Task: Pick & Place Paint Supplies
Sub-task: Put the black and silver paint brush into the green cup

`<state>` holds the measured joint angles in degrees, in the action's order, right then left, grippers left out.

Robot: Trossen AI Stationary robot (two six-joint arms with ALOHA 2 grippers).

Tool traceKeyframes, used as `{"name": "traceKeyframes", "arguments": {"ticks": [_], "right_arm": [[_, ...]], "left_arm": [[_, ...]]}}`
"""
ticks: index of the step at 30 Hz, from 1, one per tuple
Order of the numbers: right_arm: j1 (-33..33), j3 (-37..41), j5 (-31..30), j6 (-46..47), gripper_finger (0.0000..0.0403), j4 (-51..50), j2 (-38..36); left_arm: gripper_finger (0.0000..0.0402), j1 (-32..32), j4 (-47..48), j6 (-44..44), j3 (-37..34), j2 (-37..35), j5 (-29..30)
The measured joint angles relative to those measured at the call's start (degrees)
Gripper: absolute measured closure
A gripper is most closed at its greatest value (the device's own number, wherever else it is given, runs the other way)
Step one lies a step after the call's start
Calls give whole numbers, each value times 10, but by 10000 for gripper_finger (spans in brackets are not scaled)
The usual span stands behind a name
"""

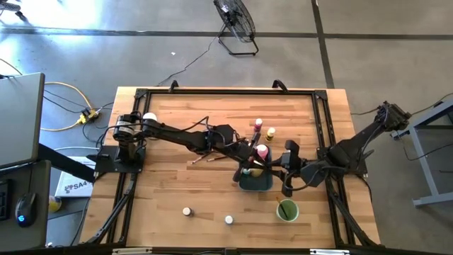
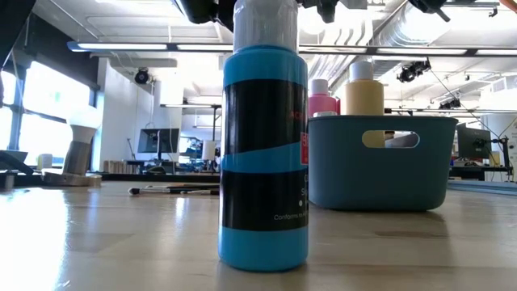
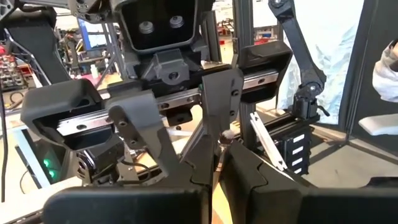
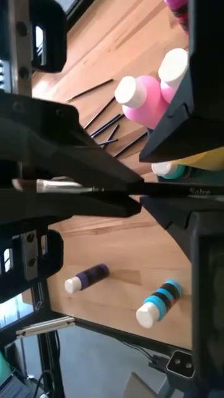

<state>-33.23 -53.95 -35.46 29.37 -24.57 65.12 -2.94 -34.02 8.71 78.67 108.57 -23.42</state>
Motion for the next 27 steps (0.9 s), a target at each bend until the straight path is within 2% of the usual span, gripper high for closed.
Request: {"name": "traceKeyframes", "arguments": {"ticks": [14, 22, 27], "right_arm": [[0, 0, 11, -41, 389, 19, 0], [-2, 0, 11, -42, 391, 19, 0], [-2, 0, 4, -42, 391, 23, 0]], "left_arm": [[378, 0, 12, 0, 1, -1, 15], [347, 2, 12, -1, 1, -1, 14], [344, 22, 47, -4, 1, -24, -25]]}}
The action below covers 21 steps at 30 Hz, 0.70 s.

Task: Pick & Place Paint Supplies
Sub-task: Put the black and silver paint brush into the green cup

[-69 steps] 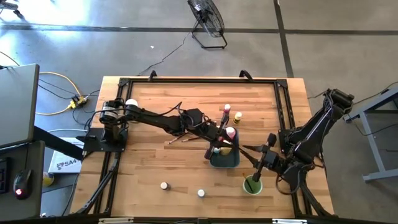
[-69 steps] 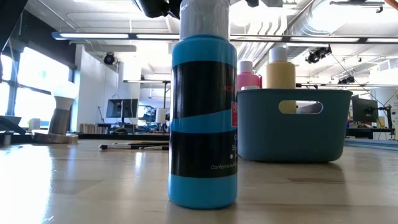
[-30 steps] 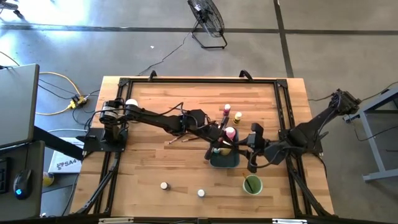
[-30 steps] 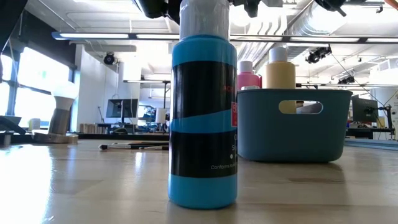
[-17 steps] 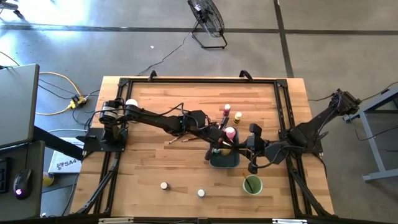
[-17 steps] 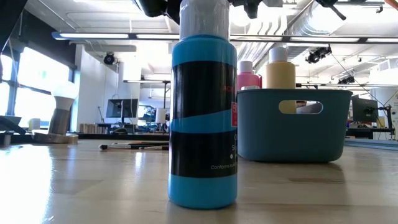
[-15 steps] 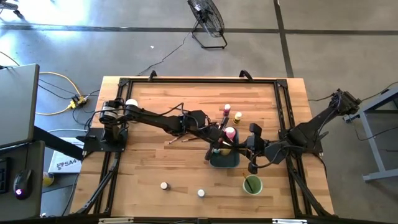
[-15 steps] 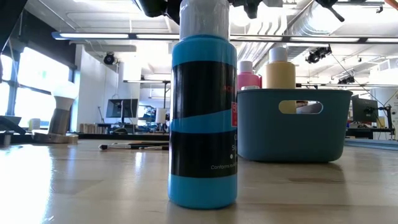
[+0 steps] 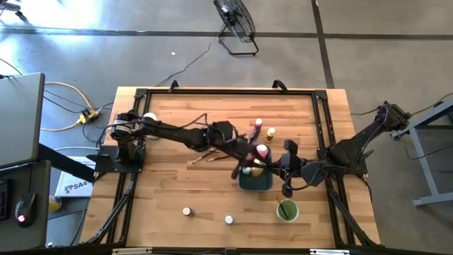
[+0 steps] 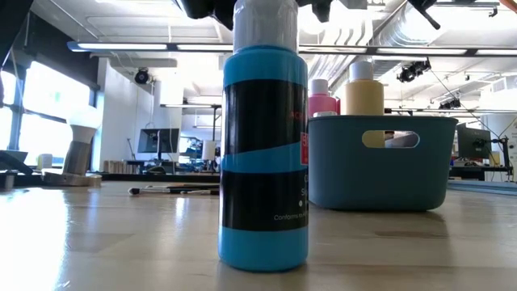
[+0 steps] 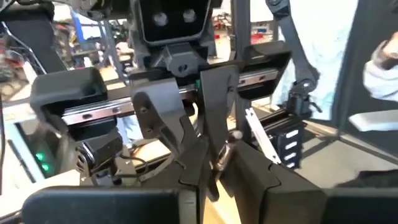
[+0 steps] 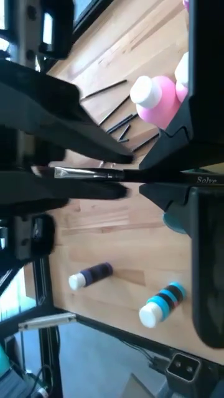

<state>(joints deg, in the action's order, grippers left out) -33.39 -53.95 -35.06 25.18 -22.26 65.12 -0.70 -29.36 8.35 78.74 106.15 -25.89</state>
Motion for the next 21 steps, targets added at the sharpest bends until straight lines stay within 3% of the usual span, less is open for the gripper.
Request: {"name": "traceKeyframes", "arguments": {"ticks": [9, 15, 21], "right_arm": [[-38, 0, -55, -2, 391, -16, -30], [-123, 0, -186, 8, 391, -28, -63], [-248, 16, -361, 138, 391, -93, -55]], "left_arm": [[343, 60, 116, -50, 0, -60, -64], [349, 76, 162, -20, 0, -78, -73], [371, 74, 208, 22, 0, -105, -55]]}}
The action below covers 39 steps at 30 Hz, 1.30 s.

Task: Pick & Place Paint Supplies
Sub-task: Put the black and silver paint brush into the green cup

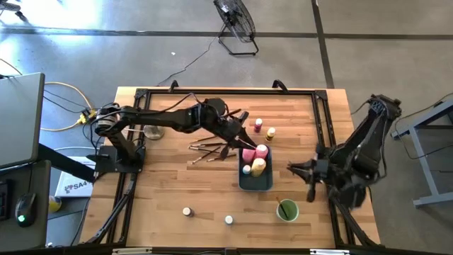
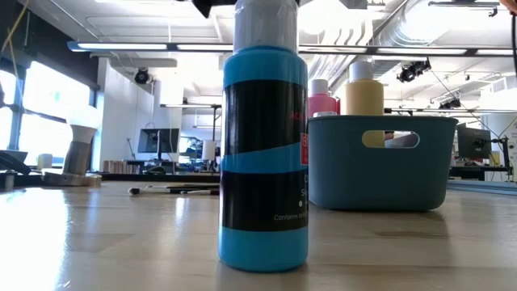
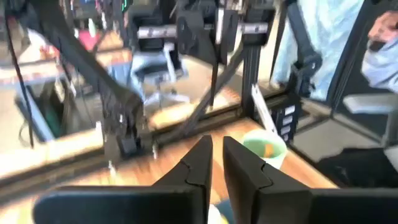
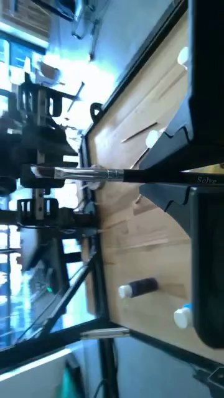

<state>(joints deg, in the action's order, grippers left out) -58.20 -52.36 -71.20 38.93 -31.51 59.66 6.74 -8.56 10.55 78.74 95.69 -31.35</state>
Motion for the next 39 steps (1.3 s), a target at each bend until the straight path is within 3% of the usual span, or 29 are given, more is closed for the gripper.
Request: {"name": "traceKeyframes", "arguments": {"ticks": [7, 20, 26, 39], "right_arm": [[-79, 41, -97, 143, 391, 4, 51], [-81, 44, -79, 303, 392, 55, 176], [-81, 44, -68, 307, 392, 105, 209], [-114, 44, -79, 315, 392, 117, 271]], "left_arm": [[400, 0, 58, 41, 0, -36, 10], [401, 0, 122, 47, -1, -60, 84], [401, 0, 127, 47, -1, -60, 92], [401, 0, 127, 40, -1, -60, 93]]}}
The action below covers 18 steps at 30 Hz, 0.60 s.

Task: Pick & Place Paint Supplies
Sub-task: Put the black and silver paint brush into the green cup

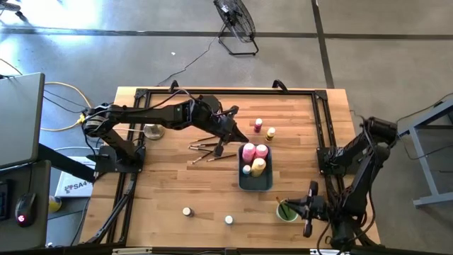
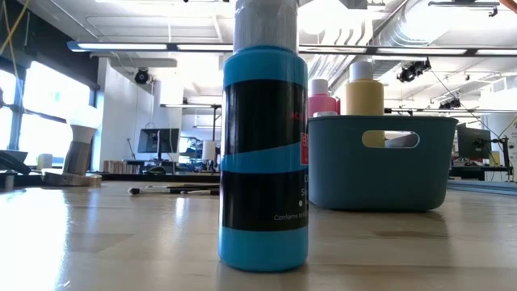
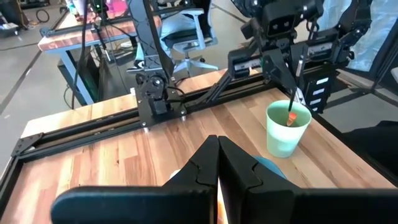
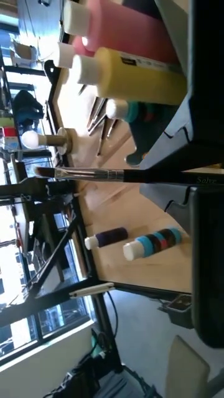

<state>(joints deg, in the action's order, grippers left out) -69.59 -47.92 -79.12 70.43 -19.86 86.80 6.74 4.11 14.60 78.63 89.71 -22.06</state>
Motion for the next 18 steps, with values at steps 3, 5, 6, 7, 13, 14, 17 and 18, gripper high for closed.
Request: {"name": "traceKeyframes", "arguments": {"ticks": [3, 5, 6, 7, 13, 14, 17, 18], "right_arm": [[-3, 0, 0, 14, 392, 0, 21], [-6, 0, -1, 22, 392, 0, 34], [-6, 0, -2, 25, 392, 0, 39], [-6, 0, -4, 28, 392, 0, 45], [-6, 0, -4, 30, 392, 0, 66], [-6, 0, -3, 30, 392, 0, 68], [-10, 0, -3, 30, 392, 0, 72], [-11, 0, -1, 30, 392, 0, 74]], "left_arm": [[402, 0, 0, -1, 0, 0, -1], [401, 0, 0, -3, 0, 0, -2], [402, 0, 0, -3, 0, 0, -2], [402, 0, 0, -4, 0, 0, -2], [401, 0, 1, -4, 0, 0, -3], [402, 0, 1, -4, 0, 0, -3], [402, 0, 1, -4, 0, 0, -3], [402, 0, 1, -4, 0, 0, -3]]}}
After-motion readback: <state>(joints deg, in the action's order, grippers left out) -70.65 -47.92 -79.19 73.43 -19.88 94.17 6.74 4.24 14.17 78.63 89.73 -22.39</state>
